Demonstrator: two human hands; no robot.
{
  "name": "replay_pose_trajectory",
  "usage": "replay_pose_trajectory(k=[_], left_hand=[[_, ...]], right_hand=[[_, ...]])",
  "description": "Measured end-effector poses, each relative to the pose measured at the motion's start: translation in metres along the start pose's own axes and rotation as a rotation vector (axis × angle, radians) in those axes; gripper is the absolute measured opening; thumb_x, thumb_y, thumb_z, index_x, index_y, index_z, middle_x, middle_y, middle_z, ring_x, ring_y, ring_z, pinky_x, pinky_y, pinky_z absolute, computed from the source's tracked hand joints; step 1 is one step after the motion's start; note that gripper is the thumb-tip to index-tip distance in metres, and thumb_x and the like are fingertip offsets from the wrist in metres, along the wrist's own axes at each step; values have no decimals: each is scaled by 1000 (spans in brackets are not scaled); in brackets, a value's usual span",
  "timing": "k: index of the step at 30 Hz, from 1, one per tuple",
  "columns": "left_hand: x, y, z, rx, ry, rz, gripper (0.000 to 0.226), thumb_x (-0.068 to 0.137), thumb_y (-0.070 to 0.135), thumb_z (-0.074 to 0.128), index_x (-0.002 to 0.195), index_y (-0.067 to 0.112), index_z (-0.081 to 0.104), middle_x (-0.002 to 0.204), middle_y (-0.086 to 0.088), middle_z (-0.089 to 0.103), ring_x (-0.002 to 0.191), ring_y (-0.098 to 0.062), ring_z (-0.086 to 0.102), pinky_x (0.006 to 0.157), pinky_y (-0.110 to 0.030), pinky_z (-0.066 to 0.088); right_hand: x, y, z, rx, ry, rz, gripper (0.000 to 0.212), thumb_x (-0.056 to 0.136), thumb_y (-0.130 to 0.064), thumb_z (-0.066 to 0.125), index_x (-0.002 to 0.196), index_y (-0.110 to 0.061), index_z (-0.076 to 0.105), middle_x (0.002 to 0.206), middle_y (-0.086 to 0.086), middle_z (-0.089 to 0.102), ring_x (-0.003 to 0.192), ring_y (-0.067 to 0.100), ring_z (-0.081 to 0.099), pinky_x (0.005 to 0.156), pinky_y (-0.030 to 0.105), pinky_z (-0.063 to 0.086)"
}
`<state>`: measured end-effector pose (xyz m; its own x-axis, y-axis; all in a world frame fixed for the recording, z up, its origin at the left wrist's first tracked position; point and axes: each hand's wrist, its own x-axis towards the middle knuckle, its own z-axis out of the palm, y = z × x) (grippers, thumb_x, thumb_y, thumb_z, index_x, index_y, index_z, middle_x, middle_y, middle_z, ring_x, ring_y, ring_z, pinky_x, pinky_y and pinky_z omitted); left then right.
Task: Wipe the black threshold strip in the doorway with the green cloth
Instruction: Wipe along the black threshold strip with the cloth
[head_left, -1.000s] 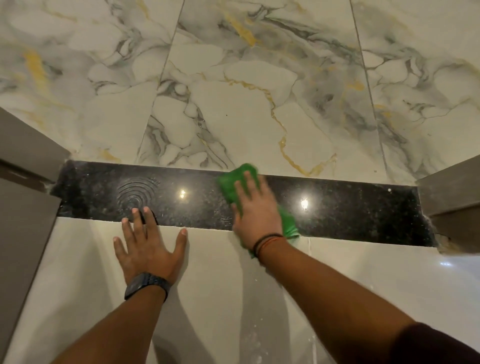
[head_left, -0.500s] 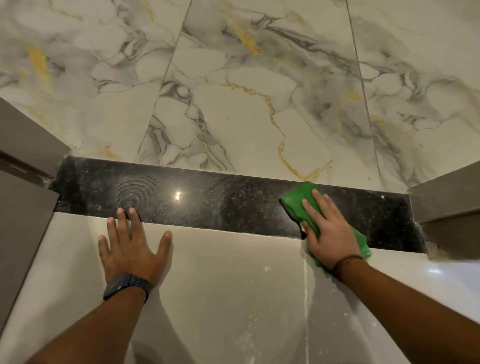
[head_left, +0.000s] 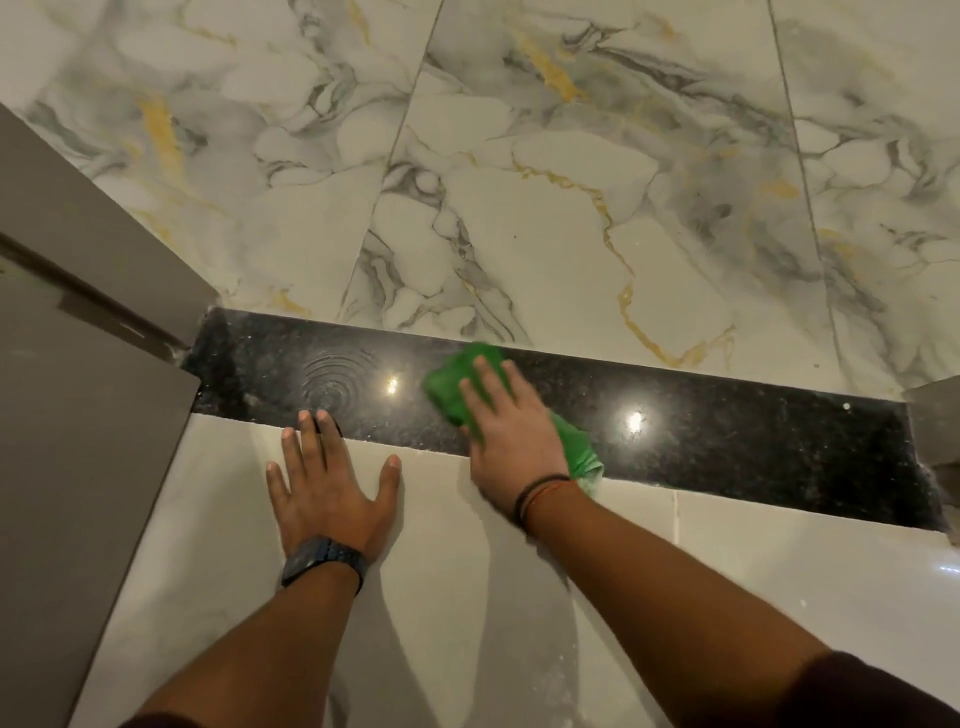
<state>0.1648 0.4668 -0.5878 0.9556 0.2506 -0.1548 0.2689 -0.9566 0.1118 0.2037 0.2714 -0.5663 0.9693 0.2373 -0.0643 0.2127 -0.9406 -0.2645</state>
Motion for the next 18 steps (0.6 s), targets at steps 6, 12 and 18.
replay_pose_trajectory(k=[6,12,18], left_hand=[[8,-41,-5,20,24,-43,93,79,70,21,151,13,5,160,-14,10,146,-31,7,116,-54,13],[17,-68,-6,2,74,-126,89,80,64,26,149,11,8,158,-16,16,145,-33,11,115,-54,14],[18,-67,-7,-25,73,-151,88,81,63,29,151,14,6,160,-12,14,146,-30,9,116,-51,11]], right_hand=[[-44,73,-22,38,-189,-456,54,85,-18,60,137,-15,47,151,9,36,141,34,27,113,49,31],[-35,83,-17,81,77,96,50,87,-22,58,136,-17,48,152,10,35,139,34,29,111,51,33],[38,1,7,-12,134,467,55,92,-28,42,144,-12,33,157,15,20,141,39,17,116,45,14]])
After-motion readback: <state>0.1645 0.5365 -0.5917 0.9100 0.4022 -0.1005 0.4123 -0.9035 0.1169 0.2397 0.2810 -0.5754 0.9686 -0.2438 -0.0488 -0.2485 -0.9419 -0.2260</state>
